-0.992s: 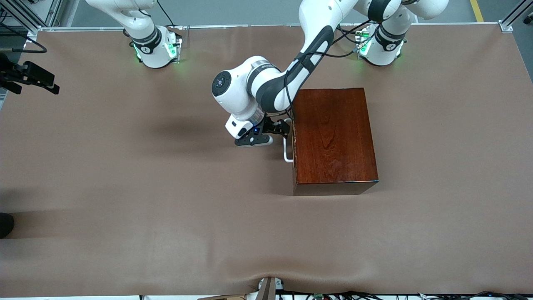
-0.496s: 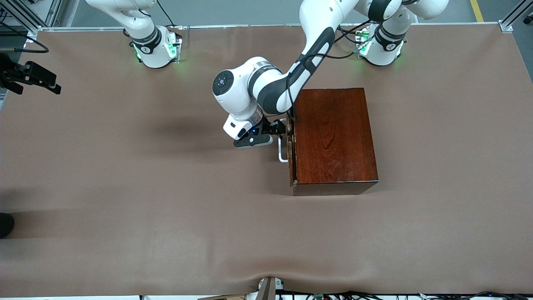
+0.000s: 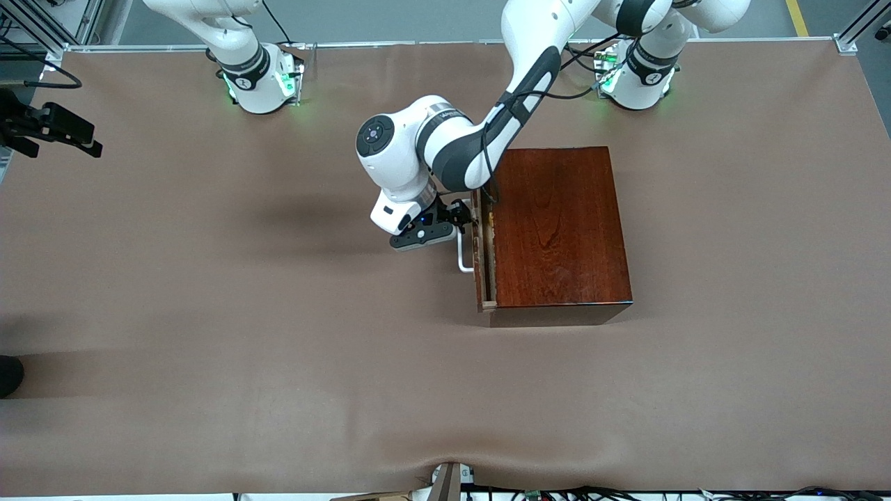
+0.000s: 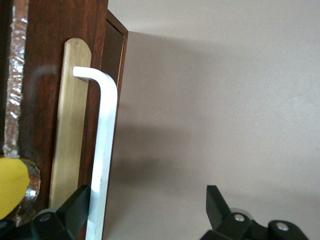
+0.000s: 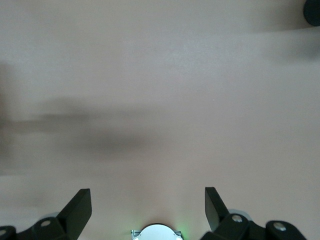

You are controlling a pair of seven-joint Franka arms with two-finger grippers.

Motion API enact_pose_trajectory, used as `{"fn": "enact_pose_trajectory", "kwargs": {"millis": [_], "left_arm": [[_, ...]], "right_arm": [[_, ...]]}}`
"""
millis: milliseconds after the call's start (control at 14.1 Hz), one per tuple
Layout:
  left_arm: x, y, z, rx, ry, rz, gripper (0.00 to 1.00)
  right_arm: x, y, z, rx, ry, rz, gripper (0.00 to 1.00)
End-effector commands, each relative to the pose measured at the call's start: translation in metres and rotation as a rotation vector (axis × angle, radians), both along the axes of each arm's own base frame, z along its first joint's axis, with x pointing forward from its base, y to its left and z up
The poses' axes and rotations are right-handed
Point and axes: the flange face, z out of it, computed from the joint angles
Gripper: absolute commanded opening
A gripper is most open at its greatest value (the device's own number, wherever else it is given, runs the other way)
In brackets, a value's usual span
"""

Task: Open drawer, take yellow block, close drawer
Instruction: 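Pull the drawer handle outward with the left gripper to open the drawer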

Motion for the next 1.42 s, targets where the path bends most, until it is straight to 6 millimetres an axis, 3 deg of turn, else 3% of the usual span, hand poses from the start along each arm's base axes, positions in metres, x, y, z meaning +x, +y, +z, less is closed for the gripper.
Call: {"fn": "enact_pose_trajectory", "kwargs": {"millis": [0, 638, 1347], "left_arm": [[-0.002, -0.024, -0.001, -0.134, -0.037, 0.010, 1.00], [-0.018, -0.050, 0.002, -0.246, -0.043, -0.010, 1.00], [-0.017, -0.058, 0.009, -0.323, -0.055, 0.003, 1.00]], "right_arm": [[0.003, 0.003, 0.000, 0.006, 0.005, 0.002, 1.00], [0.006, 0.006, -0.003, 0.000, 0.013, 0.009, 1.00], [0.006, 0.011, -0.004, 0.000, 0.016, 0.020, 1.00]]}}
